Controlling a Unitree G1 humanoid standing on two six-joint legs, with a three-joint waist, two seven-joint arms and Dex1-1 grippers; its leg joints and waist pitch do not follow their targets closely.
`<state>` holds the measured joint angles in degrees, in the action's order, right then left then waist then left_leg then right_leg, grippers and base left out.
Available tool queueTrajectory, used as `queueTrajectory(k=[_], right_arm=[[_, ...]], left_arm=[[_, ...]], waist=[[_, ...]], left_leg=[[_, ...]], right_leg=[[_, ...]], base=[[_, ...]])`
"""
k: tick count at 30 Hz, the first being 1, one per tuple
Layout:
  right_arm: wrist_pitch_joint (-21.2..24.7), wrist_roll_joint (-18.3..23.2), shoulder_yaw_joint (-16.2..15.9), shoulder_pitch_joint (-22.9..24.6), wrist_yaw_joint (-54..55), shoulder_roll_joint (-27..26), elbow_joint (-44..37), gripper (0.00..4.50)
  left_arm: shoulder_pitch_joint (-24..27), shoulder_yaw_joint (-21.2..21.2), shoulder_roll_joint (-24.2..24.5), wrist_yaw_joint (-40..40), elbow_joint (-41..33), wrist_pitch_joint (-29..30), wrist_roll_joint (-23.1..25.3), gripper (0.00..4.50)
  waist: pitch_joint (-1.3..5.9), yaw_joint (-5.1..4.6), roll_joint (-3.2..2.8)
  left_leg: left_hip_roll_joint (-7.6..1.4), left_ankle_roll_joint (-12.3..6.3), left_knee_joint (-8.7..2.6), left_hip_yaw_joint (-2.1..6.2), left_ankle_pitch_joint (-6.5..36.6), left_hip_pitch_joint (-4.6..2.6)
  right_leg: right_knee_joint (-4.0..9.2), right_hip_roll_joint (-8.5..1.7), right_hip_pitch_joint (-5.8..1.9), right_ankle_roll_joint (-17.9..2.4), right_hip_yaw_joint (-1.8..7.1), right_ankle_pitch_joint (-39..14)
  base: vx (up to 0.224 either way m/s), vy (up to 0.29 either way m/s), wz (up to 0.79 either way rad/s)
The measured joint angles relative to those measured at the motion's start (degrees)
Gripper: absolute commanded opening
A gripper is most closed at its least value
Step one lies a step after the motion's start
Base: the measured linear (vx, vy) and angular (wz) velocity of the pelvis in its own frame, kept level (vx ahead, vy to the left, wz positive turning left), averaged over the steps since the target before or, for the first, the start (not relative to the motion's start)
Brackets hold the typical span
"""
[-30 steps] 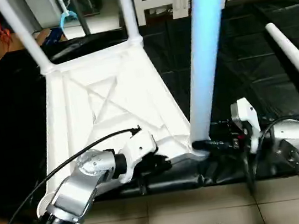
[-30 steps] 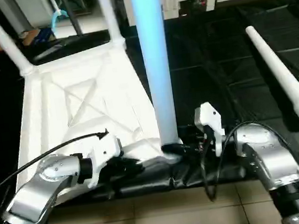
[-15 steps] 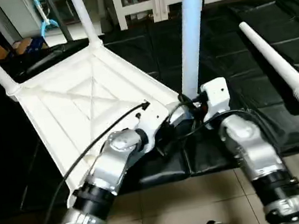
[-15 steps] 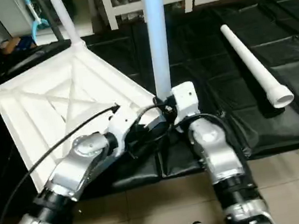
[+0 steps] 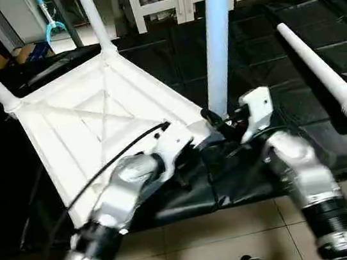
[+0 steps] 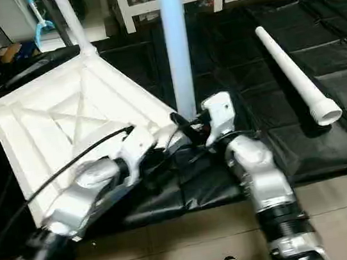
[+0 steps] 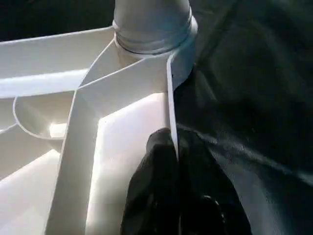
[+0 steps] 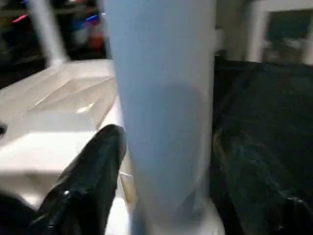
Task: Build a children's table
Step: Rotate leg to tighten
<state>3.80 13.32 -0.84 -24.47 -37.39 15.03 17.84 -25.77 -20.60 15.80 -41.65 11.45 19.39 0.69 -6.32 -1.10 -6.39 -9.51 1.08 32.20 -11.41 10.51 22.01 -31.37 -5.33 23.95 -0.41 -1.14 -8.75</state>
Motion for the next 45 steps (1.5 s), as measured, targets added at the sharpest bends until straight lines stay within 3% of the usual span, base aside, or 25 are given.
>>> queueTrajectory(k=[3,7,16,20,32,39,42,45], right_arm=[[-2.67,0.05,-2.40,1.54,-8.30,5.18,-1.84,3.36],[-4.35,0.96,-4.10,4.72,-18.28,10.25,-3.80,3.36],[-3.95,3.37,-4.45,7.50,-26.60,13.39,-4.29,3.36],[-3.96,3.37,-4.70,7.49,-26.73,13.03,-4.21,3.36],[-2.14,5.15,-5.03,6.94,-29.99,12.66,-3.86,2.23],[-1.79,5.23,-4.90,6.97,-29.12,11.57,-3.50,1.92],[-1.99,4.64,-4.69,7.07,-27.12,9.94,-3.11,1.89],[-2.96,1.39,-3.68,5.85,-16.00,5.31,-0.77,1.88]], left_arm=[[2.69,-0.18,3.56,-5.32,-3.35,-1.59,-2.17,0.00],[4.53,-0.57,7.15,-11.51,-6.62,-1.83,-4.48,0.00],[4.82,-0.79,10.65,-17.14,-7.91,-0.84,-5.57,0.00],[4.81,-0.89,10.97,-17.82,-7.91,-0.54,-5.57,0.00],[5.11,-1.05,11.23,-18.21,-8.94,0.42,-5.55,0.00],[5.13,-0.72,11.25,-18.20,-8.94,0.79,-5.50,0.00],[5.02,-0.41,11.20,-17.76,-8.62,1.15,-5.33,0.00],[2.67,0.71,7.77,-12.66,-4.73,1.81,-3.60,0.00]], waist=[[0.04,0.30,-0.03],[0.07,1.72,-0.06],[0.07,2.74,-0.06],[0.06,2.68,-0.06],[0.06,2.73,-0.04],[0.06,2.64,-0.03],[0.05,2.12,-0.01],[0.05,0.89,0.06]], left_leg=[[-0.10,0.00,0.06,-0.09,0.00,-0.03],[-0.34,-0.27,0.40,-0.12,-0.16,0.09],[-0.36,-0.24,0.69,-0.16,-0.13,0.07],[-0.35,0.06,0.96,-0.21,0.04,0.03],[-0.33,-0.17,1.07,-0.25,-0.10,0.03],[-0.34,0.05,1.24,-0.25,0.03,0.02],[-0.35,0.07,1.31,-0.23,0.05,0.00],[-0.32,0.10,1.33,-0.22,0.05,-0.04]], right_leg=[[-0.37,-0.01,0.00,-0.16,0.01,0.23],[-0.76,-0.01,-0.02,0.47,-0.15,-0.34],[-1.04,-0.05,-0.06,0.25,-0.13,-0.46],[-1.33,-0.05,-0.07,0.25,0.08,-0.46],[-1.47,-0.05,-0.04,0.25,0.17,-0.46],[-1.60,-0.05,-0.04,0.26,0.20,-0.46],[-1.64,-0.05,-0.06,0.26,0.23,-0.46],[-1.62,-0.04,-0.03,0.31,0.27,-0.50]], base=[[0.041,-0.012,0.05],[0.065,-0.010,0.04],[0.000,0.000,0.00],[0.000,0.000,0.00],[0.000,0.000,0.00],[0.000,0.000,0.00],[0.000,0.000,0.00],[-0.017,0.001,-0.01]])
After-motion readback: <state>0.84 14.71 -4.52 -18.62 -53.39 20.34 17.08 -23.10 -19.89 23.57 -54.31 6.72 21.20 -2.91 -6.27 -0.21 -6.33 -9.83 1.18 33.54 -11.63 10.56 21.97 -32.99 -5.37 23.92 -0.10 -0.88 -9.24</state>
